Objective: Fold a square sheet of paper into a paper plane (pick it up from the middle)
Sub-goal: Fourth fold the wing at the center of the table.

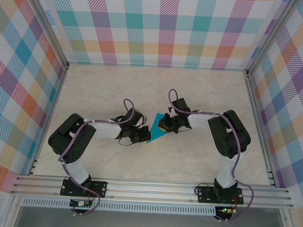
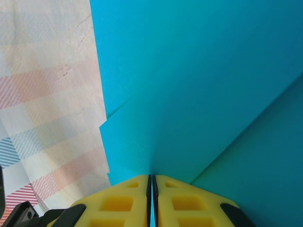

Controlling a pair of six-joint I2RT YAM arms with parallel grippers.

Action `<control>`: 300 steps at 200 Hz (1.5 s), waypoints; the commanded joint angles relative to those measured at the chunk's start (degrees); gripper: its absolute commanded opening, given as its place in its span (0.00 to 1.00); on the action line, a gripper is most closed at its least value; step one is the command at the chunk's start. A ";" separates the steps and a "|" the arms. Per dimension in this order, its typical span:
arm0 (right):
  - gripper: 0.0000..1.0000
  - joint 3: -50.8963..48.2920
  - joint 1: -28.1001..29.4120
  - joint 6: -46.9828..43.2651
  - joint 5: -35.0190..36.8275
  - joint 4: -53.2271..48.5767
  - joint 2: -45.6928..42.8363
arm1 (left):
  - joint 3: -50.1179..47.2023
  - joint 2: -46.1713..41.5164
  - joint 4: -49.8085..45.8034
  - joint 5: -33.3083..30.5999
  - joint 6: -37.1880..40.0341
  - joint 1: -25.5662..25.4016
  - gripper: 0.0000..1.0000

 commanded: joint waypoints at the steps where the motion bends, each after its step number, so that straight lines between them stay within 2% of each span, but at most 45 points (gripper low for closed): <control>1: 0.12 1.66 0.69 -2.08 -2.87 -2.64 -3.19 | -2.67 1.51 -7.59 -3.40 0.62 0.08 0.05; 46: 0.11 0.35 2.47 -0.20 -3.59 -0.99 -5.44 | -2.56 1.31 -7.04 -3.58 0.55 0.07 0.05; 87: 0.11 -0.34 4.54 1.60 -2.11 0.36 -3.46 | -2.49 1.51 -6.62 -3.22 0.45 0.07 0.04; 155: 0.11 -2.44 4.65 2.74 0.36 1.45 0.56 | -2.86 0.99 -6.03 -2.24 0.51 0.07 0.05; 189: 0.11 -2.63 4.57 2.57 2.88 -0.11 0.73 | -2.79 0.62 -6.63 -2.21 0.79 0.05 0.05; 205: 0.12 -2.49 4.24 2.45 1.88 0.32 0.21 | -2.80 0.81 -6.51 -2.35 0.81 0.06 0.05; 231: 0.16 -1.51 3.96 1.07 2.59 -2.46 -4.50 | -2.59 1.17 -5.65 -1.23 0.65 0.06 0.05; 257: 0.23 -2.41 2.39 0.22 7.85 -8.82 -10.80 | -2.31 1.17 -4.04 0.88 -0.18 -0.27 0.06; 300: 0.31 -12.59 -3.07 2.09 9.38 -7.84 -20.26 | -0.62 -1.69 -3.26 1.89 -2.40 -1.40 0.10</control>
